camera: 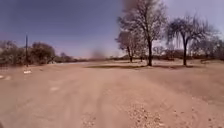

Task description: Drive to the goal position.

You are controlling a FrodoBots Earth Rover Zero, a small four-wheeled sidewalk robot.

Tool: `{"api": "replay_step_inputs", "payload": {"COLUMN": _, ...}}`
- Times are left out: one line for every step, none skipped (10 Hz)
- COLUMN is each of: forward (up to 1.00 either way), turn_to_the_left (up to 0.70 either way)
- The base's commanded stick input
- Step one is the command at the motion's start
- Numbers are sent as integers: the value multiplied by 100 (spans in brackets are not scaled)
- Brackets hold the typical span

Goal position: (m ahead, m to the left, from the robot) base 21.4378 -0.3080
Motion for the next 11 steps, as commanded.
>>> {"api": "replay_step_inputs", "payload": {"forward": 100, "turn_to_the_left": 0}}
{"api": "replay_step_inputs", "payload": {"forward": 100, "turn_to_the_left": 0}}
{"api": "replay_step_inputs", "payload": {"forward": 100, "turn_to_the_left": 0}}
{"api": "replay_step_inputs", "payload": {"forward": 100, "turn_to_the_left": 0}}
{"api": "replay_step_inputs", "payload": {"forward": 100, "turn_to_the_left": 0}}
{"api": "replay_step_inputs", "payload": {"forward": 100, "turn_to_the_left": 0}}
{"api": "replay_step_inputs", "payload": {"forward": 100, "turn_to_the_left": 0}}
{"api": "replay_step_inputs", "payload": {"forward": 100, "turn_to_the_left": 0}}
{"api": "replay_step_inputs", "payload": {"forward": 100, "turn_to_the_left": 0}}
{"api": "replay_step_inputs", "payload": {"forward": 100, "turn_to_the_left": 0}}
{"api": "replay_step_inputs", "payload": {"forward": 100, "turn_to_the_left": 0}}
